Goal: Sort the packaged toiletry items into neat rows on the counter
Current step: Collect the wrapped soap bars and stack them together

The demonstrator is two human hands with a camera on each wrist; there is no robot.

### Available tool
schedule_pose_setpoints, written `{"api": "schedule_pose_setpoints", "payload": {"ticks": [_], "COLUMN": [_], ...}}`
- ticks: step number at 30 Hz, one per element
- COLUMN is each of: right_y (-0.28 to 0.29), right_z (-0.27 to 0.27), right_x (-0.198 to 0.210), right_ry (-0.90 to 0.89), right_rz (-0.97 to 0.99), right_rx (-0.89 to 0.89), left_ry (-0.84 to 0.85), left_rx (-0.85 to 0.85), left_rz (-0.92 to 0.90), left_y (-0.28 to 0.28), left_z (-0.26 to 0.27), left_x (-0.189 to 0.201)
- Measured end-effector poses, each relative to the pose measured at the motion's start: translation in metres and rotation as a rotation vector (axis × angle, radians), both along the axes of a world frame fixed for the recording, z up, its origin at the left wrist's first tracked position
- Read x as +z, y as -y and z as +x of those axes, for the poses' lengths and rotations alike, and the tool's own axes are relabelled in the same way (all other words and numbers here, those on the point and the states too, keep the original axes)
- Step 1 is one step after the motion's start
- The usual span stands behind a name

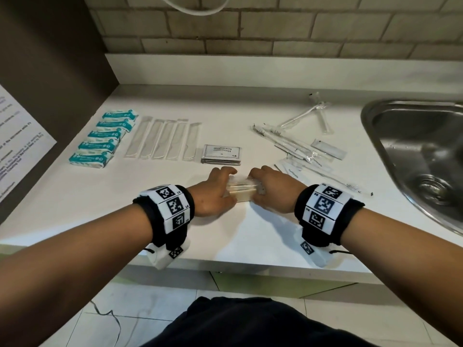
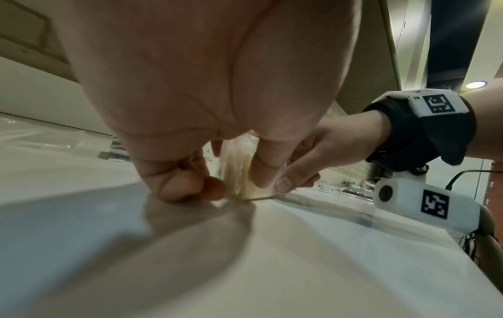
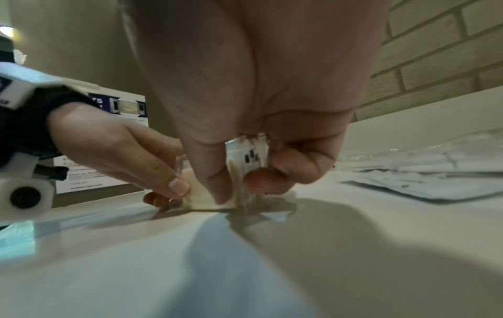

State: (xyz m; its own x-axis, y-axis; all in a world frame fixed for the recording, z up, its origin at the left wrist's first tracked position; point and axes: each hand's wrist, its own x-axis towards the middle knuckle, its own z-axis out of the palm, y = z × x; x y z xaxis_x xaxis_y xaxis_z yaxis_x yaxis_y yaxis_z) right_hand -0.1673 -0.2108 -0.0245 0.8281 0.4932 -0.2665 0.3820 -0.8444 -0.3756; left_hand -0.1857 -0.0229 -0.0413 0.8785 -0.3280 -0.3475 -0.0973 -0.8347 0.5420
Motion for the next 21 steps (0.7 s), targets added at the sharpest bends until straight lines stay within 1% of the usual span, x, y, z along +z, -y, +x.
{"api": "schedule_pose_setpoints", "payload": {"ticks": [3, 7, 12, 15, 21], "right_y": [-0.002, -0.003, -0.007, -0.011, -0.008], "right_z": [-0.003, 0.0, -0.002, 0.001, 0.003], "right_x": [0.0, 0.008, 0.008, 0.006, 0.008], "right_ry": [0.01, 0.069, 0.071, 0.072, 0.059], "right_rz": [0.005, 0.044, -0.086, -0.088, -0.068], "right_rx": [0.016, 0.003, 0.033, 0.031, 0.009], "left_ry": [0.029, 0.128, 0.079, 0.09, 0.139], "left_rx": [-0.009, -0.02, -0.053, -0.068, -0.063], "left_rz": [-0.006, -0.044, -0.003, 0.024, 0.005], "left_y": [0.005, 0.007, 0.007, 0.009, 0.011], "left_z": [-0.001, 0.003, 0.002, 0.002, 0.002], "left_x": [0.004, 0.012, 0.014, 0.013, 0.013]}}
